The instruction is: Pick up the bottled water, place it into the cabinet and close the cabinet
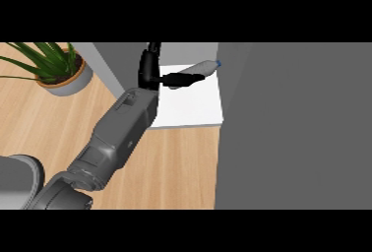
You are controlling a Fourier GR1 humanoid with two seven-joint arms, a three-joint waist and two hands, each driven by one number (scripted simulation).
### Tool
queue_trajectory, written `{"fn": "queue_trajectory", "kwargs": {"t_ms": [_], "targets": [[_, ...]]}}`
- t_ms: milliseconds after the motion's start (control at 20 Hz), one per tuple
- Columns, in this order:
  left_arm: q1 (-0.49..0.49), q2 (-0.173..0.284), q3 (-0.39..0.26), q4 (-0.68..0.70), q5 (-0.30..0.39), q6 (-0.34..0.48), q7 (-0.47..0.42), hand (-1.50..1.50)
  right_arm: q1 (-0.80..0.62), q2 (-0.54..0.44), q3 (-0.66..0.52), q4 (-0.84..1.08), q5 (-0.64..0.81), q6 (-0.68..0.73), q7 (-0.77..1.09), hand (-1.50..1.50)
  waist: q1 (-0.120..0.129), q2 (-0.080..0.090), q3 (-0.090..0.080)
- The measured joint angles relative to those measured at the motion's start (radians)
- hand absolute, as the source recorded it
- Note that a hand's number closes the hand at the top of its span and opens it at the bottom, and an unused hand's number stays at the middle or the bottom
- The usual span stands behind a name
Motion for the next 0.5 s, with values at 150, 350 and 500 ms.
{"fn": "queue_trajectory", "kwargs": {"t_ms": [150, 350, 500], "targets": [[0.018, -0.009, -0.008, -0.027, 0.004, -0.047, -0.029, -1.50, 0.016, 0.000, 0.004, -0.006, 0.006, -0.004, -0.010, -1.50, 0.009, -0.005, 0.001], [0.037, -0.010, -0.043, -0.065, 0.014, -0.105, -0.039, -1.50, 0.031, 0.003, 0.010, -0.015, 0.010, -0.016, -0.010, -1.50, 0.016, -0.005, 0.002], [0.052, -0.010, -0.075, -0.097, 0.030, -0.136, -0.031, -1.50, 0.040, -0.003, 0.004, -0.035, 0.000, -0.020, 0.003, -1.50, 0.023, -0.005, 0.002]]}}
